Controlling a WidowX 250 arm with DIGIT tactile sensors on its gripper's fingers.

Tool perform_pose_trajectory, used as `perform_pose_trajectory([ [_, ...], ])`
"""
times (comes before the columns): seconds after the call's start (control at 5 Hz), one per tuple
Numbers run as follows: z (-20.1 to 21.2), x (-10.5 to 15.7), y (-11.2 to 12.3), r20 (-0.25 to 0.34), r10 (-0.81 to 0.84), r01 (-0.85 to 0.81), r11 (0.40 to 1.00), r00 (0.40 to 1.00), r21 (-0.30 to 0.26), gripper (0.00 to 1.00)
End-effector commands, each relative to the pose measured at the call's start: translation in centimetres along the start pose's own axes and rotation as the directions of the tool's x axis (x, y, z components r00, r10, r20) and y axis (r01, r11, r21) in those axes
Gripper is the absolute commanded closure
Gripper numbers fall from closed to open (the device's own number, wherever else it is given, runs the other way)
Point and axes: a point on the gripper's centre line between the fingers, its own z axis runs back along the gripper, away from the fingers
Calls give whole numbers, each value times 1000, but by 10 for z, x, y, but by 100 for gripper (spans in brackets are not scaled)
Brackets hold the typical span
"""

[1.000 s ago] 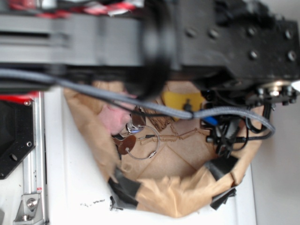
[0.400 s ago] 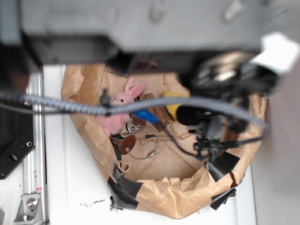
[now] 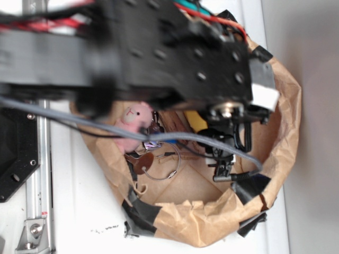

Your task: Grab the green sponge.

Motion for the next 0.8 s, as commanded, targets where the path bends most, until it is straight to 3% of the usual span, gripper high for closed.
perform_pose_trajectory([
  [0.0, -30, 1, -20, -56, -60, 61, 998, 997, 33, 100],
  [0.2, -12, -2, -17, -58, -118, 116, 993, 991, -26, 100],
  [0.4, 29, 0, -11, -34, -154, 153, 988, 987, -38, 100],
  [0.6, 79, 1, -11, 51, -161, 162, 987, 986, -1, 100],
])
